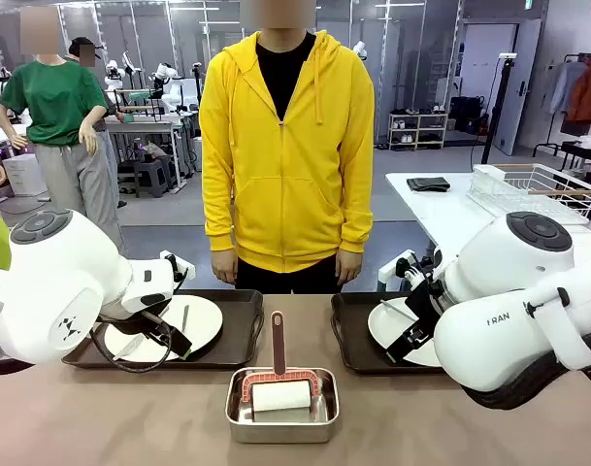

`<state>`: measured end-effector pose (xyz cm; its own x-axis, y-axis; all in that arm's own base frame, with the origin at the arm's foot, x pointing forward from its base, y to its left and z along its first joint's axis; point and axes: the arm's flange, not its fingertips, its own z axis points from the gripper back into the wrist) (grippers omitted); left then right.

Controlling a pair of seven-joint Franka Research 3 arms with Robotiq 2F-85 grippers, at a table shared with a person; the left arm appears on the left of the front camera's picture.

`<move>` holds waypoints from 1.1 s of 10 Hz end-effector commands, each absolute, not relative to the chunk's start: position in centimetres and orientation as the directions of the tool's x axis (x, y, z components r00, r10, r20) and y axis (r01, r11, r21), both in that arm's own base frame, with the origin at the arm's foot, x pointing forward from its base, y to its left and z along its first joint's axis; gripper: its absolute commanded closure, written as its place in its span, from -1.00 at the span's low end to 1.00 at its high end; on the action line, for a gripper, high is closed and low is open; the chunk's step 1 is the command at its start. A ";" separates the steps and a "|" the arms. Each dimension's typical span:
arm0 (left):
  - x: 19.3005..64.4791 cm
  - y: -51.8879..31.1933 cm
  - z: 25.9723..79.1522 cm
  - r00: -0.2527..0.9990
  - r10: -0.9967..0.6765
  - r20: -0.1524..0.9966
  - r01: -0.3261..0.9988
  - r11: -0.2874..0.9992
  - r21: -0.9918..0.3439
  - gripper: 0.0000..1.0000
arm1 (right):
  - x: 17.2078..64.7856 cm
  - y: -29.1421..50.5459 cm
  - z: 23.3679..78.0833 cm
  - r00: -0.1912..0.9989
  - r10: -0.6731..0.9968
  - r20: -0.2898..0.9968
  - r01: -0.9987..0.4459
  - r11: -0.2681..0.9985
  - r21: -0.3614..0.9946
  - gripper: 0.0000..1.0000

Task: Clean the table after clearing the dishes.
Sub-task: When the left (or right) Handle tray is removed, use the left hand (or right hand) to clean the left (or right) side of the table with the Lint Roller.

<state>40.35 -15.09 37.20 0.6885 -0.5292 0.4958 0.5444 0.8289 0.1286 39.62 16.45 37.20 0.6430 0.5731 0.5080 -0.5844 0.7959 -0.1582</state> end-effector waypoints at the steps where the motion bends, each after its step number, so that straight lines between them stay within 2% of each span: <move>1: 40.3 -15.1 37.2 0.688 -0.529 0.496 0.545 0.829 0.129 -1.00 | 39.6 16.5 37.2 0.643 0.573 0.508 -0.584 0.796 -0.158 -1.00; 10: 40.3 -15.1 37.2 0.688 -0.530 0.496 0.545 0.828 0.129 -1.00 | 39.6 16.4 37.2 0.643 0.573 0.508 -0.584 0.796 -0.159 -1.00; 11: 40.8 -15.0 38.5 0.703 -0.524 0.480 0.549 0.829 0.101 -1.00 | 40.4 16.0 39.0 0.648 0.558 0.518 -0.595 0.796 -0.113 -1.00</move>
